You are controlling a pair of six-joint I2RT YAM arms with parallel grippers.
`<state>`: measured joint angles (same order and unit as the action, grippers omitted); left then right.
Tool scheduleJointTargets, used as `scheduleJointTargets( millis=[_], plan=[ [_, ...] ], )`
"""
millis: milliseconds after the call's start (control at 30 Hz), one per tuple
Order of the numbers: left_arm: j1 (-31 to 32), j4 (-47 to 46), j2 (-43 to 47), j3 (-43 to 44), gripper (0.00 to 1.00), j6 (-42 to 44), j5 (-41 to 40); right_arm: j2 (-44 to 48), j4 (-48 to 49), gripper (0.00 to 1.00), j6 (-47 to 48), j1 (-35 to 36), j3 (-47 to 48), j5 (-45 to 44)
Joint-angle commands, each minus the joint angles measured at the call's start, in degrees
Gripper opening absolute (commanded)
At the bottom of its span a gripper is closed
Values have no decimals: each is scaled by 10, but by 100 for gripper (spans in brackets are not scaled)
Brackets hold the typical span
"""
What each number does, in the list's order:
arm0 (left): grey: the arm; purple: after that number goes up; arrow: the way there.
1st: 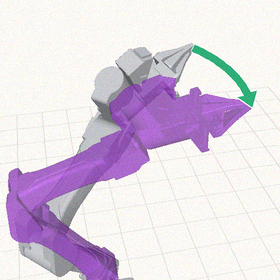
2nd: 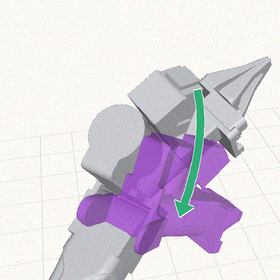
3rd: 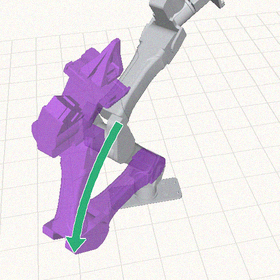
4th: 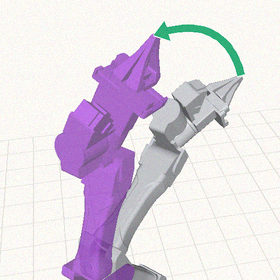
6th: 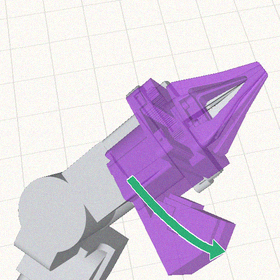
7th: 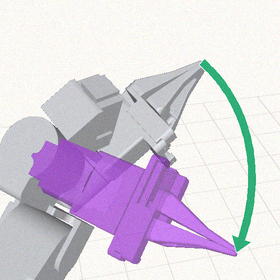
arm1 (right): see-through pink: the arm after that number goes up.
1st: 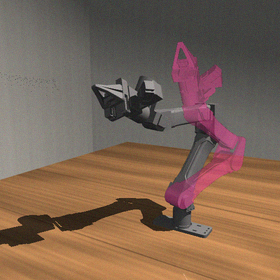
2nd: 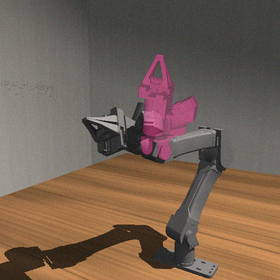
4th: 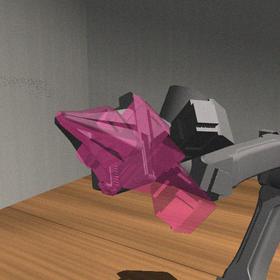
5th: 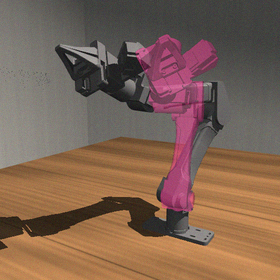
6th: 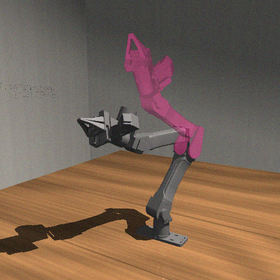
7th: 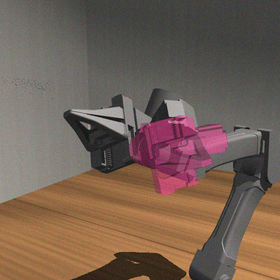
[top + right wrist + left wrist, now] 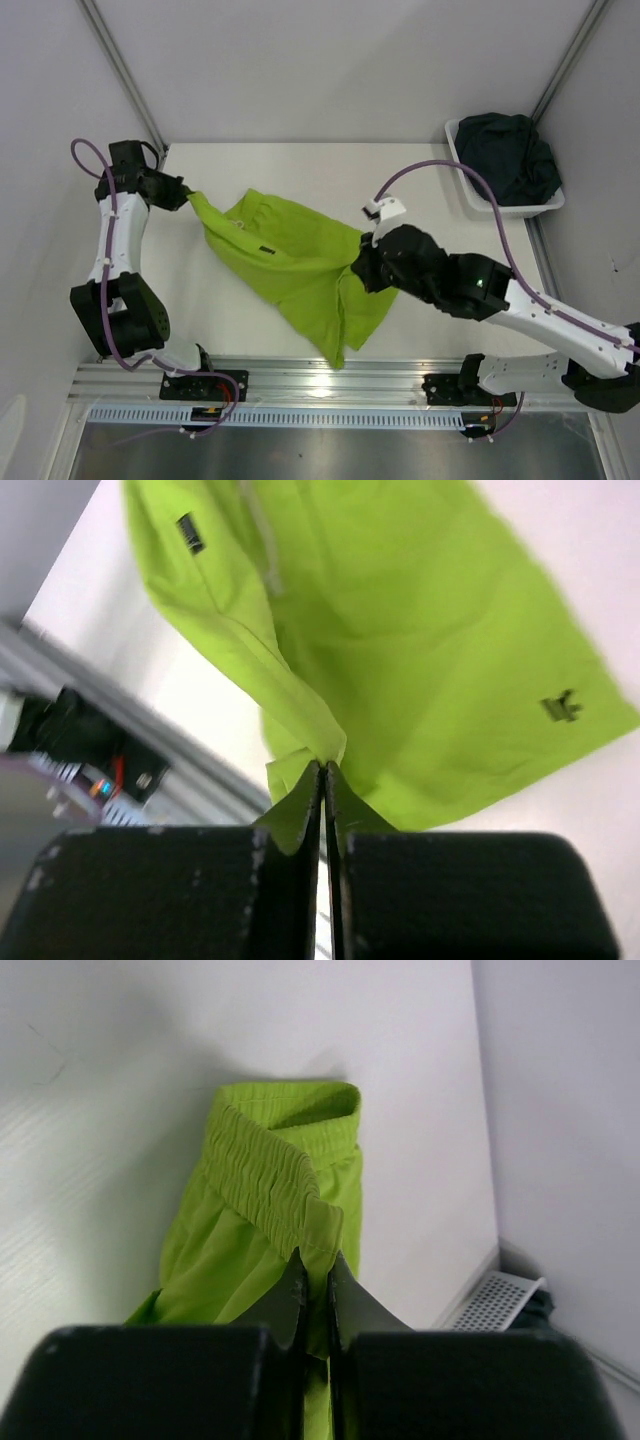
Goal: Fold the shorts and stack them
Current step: Fold the shorts
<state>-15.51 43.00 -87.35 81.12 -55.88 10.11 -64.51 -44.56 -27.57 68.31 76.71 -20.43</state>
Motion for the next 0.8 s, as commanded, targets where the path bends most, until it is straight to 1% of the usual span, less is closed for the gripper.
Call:
scheduleJointTargets(
  millis=[0,33,100,133,233,267,333,367,433,600,667,700,767],
  plan=[
    [9,-53,24,-3,0,-81,6,18,3,0,50,-76,-16,62],
    [11,-66,22,-6,0,-91,10,18,6,0,54,-116,-19,80],
    [14,-82,17,-11,0,-107,15,19,10,0,59,-151,-25,96],
    [15,-86,10,-13,0,-124,17,20,11,0,60,-182,-32,114],
    [25,-110,-17,-5,0,-150,22,30,19,0,59,-220,-50,136],
    [35,-111,-26,-1,0,-152,19,32,24,0,59,-247,-63,144],
    [44,-100,-46,29,0,-158,10,38,27,0,58,-274,-77,163],
    [52,-79,-68,66,0,-160,3,38,32,0,57,-301,-90,170],
    [62,-64,-90,87,0,-168,-18,41,39,0,52,-325,-105,191],
    [96,-65,-166,163,0,-186,-36,46,63,0,43,-389,-149,197],
    [110,-63,-190,192,0,-188,-38,46,80,0,40,-409,-164,217],
    [114,-61,-211,216,0,-193,-40,45,84,0,40,-432,-179,227],
    [124,-65,-229,228,0,-197,-43,40,97,0,42,-451,-193,238]
  ],
)
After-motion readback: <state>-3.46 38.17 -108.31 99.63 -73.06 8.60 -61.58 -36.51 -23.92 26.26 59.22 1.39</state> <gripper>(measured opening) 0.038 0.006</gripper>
